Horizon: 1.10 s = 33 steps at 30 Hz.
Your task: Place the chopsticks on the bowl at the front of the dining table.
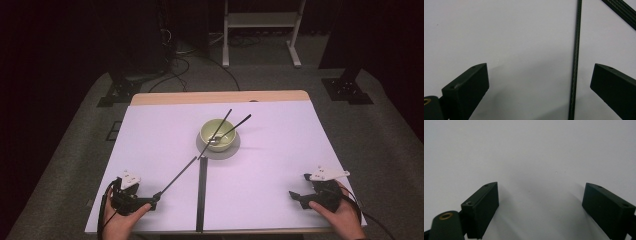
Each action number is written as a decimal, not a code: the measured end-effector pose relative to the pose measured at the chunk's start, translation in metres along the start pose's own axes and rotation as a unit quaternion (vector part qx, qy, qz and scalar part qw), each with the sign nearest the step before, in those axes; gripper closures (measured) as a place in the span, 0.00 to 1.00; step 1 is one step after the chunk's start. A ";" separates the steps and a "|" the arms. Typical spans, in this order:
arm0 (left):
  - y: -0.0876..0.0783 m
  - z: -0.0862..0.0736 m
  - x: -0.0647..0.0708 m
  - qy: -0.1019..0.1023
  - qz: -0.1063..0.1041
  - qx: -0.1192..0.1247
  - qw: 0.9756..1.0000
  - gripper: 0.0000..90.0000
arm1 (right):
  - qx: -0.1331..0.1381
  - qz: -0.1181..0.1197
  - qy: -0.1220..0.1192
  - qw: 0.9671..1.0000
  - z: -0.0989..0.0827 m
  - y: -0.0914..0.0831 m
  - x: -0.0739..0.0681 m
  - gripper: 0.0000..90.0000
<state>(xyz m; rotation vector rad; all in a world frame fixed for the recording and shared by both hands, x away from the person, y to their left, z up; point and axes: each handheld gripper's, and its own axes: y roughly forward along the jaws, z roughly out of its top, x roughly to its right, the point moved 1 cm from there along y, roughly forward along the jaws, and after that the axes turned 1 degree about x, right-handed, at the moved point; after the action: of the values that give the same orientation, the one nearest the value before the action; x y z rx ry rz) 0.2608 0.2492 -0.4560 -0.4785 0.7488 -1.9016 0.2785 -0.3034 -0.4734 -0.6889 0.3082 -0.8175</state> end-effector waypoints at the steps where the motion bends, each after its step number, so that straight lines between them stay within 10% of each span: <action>1: 0.000 0.001 0.001 0.001 -0.002 -0.001 1.000 0.01 | 0.000 0.000 0.000 1.000 0.000 0.000 0.000 0.14; 13: 0.009 0.012 0.011 0.028 -0.026 -0.006 0.999 0.12 | 0.000 0.000 0.000 1.000 0.000 0.000 0.000 0.14; 33: 0.024 0.034 0.009 0.037 -0.086 -0.008 0.996 0.73 | 0.000 0.000 0.001 1.000 0.000 0.000 0.000 0.14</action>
<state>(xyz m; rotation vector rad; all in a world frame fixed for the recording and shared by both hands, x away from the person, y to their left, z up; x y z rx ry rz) 0.2936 0.2242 -0.4474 -0.4966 0.7927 -2.0848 0.2786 -0.3034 -0.4734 -0.6890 0.3097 -0.8171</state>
